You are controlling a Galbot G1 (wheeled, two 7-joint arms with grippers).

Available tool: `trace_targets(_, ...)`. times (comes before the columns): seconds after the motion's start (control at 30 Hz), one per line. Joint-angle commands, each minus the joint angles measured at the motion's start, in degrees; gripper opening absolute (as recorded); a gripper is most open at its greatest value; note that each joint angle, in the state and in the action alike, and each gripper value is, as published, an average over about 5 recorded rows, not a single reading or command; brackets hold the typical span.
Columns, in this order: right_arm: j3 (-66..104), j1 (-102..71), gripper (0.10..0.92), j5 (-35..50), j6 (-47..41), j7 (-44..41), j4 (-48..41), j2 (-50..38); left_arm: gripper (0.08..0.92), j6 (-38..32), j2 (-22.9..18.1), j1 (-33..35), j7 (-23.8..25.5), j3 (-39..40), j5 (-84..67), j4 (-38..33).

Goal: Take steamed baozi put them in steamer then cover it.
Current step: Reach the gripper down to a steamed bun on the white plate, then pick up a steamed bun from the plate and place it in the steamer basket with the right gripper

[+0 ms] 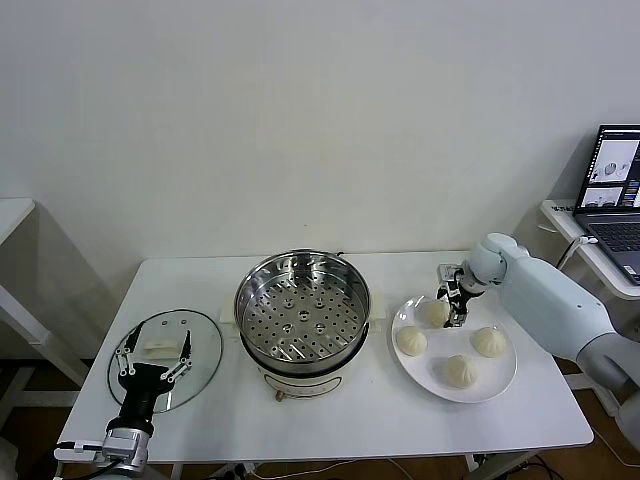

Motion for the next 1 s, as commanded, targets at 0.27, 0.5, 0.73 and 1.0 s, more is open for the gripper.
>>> trace_targets(0.27, -1.8, 1.4, 0.716, 2.7, -0.1, 0.0, 5.1, -2.7, 0.823, 0.1, -0.1, 0.0, -0.4, -0.2, 0.2, -0.7)
trace_targets(0.5, -12.8, 13.5, 0.7, 12.4, 0.3, -0.6, 17.9, -12.1, 0.823, 0.2, 0.2, 0.1, -0.5, -0.1, 0.1, -1.1)
trace_targets(0.73, -25.8, 31.7, 0.686, 18.7, 5.7, -3.5, 30.2, -14.6, 0.823, 0.5, 0.4, 0.0, -0.6, -0.2, 0.1, -1.4)
trace_targets(1.0, -37.3, 48.5, 0.679, 22.3, 19.4, -7.7, 33.8, -6.0, 0.823, 0.7, 0.8, -0.2, -0.4, -0.8, -0.1, -1.6)
